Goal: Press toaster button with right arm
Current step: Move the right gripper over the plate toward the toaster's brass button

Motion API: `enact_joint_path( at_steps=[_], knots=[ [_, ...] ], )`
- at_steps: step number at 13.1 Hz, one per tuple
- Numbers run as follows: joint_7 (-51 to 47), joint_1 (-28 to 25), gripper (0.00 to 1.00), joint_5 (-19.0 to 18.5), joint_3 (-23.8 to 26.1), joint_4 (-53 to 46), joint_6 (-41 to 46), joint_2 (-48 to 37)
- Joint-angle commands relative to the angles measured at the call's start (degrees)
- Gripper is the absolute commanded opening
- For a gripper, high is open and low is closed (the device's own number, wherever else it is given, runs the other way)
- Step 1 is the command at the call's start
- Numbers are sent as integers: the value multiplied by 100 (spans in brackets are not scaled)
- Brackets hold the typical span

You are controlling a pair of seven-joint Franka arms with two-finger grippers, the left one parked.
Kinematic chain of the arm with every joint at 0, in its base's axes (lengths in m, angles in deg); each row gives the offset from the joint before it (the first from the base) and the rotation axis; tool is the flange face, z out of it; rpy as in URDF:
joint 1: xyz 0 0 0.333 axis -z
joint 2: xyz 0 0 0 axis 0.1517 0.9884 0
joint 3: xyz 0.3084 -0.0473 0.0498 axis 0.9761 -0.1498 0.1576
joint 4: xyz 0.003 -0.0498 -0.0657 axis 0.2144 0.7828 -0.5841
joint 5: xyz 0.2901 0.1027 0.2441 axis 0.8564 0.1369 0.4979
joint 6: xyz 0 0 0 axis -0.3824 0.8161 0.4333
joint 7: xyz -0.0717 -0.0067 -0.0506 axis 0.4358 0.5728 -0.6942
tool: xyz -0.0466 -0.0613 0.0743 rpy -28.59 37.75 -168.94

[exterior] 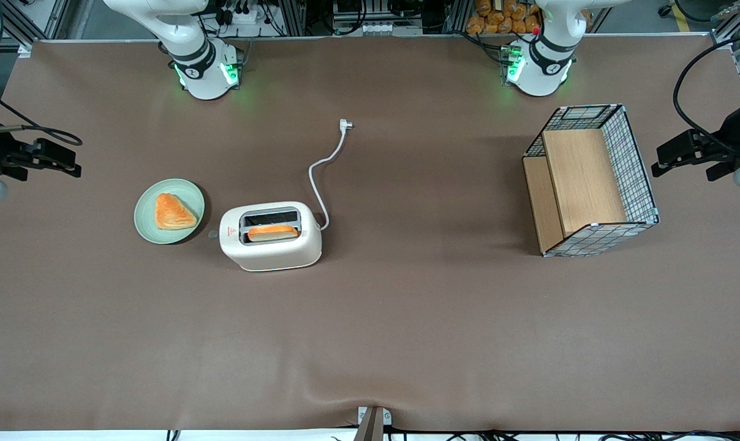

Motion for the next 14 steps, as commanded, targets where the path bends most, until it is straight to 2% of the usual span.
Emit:
enact_joint_path(
  at_steps=[1,3,4,5,6,10,11,12,14],
  knots=[
    [46,28,94,333,21,68,67,75],
    [54,37,47,579,21,200,67,171],
    [72,28,28,633,21,226,67,250],
    [72,20,11,668,30,244,67,321],
    [81,19,0,825,30,244,67,408],
    [316,-33,0,1020,30,244,15,926],
    [492,-51,0,1116,30,244,-11,1058],
    [511,-51,0,1413,30,244,-46,1190],
    [511,-86,0,1574,30,244,-169,1402]
  ],
)
